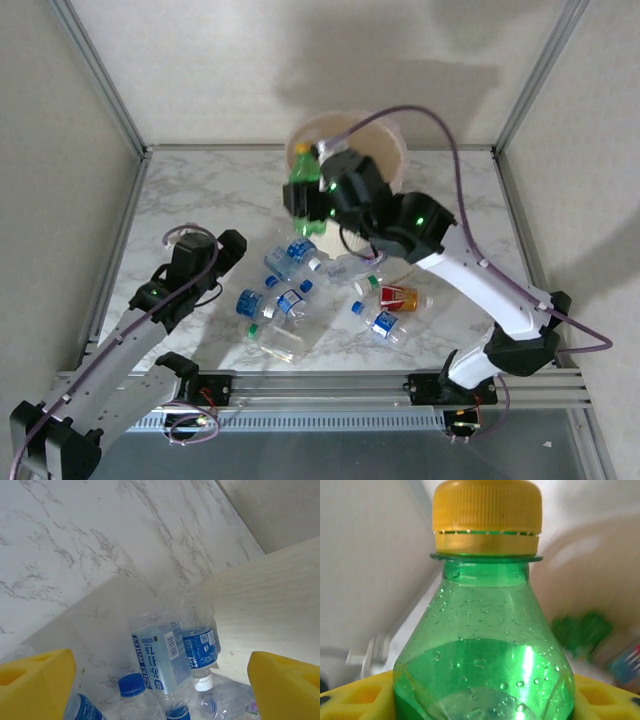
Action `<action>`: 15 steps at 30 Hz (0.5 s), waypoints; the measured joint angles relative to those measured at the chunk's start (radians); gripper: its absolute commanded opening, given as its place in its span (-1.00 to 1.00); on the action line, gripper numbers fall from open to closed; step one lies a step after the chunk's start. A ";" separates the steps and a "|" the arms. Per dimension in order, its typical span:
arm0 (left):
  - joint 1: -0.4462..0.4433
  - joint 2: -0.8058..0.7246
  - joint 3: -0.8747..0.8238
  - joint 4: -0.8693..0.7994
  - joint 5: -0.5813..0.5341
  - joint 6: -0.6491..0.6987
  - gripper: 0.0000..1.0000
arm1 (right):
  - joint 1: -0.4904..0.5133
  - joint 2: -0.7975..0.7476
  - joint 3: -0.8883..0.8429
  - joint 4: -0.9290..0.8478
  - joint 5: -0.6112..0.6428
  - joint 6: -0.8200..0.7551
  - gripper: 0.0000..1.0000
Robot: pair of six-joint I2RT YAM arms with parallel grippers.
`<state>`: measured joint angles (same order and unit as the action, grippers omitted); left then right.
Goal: Put the plastic bottles in the bin
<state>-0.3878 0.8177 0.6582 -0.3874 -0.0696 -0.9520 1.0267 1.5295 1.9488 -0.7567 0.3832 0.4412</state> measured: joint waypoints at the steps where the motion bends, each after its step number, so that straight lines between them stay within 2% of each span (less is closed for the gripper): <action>1: 0.000 -0.005 0.001 -0.005 0.000 0.000 0.77 | -0.026 0.010 0.030 0.013 0.018 -0.015 -0.05; 4: 0.002 -0.034 0.002 -0.026 -0.005 -0.003 0.78 | -0.111 0.042 0.084 0.058 0.054 -0.054 -0.05; 10: 0.005 -0.087 0.002 -0.074 -0.021 -0.011 0.81 | -0.269 0.130 0.077 0.117 0.066 -0.075 -0.06; 15: 0.013 -0.120 0.002 -0.131 -0.050 -0.011 0.88 | -0.328 0.220 0.061 0.137 0.053 -0.079 0.00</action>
<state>-0.3748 0.6975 0.6598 -0.5182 -0.1200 -0.9630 0.6987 1.7493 2.0094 -0.6197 0.4366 0.3618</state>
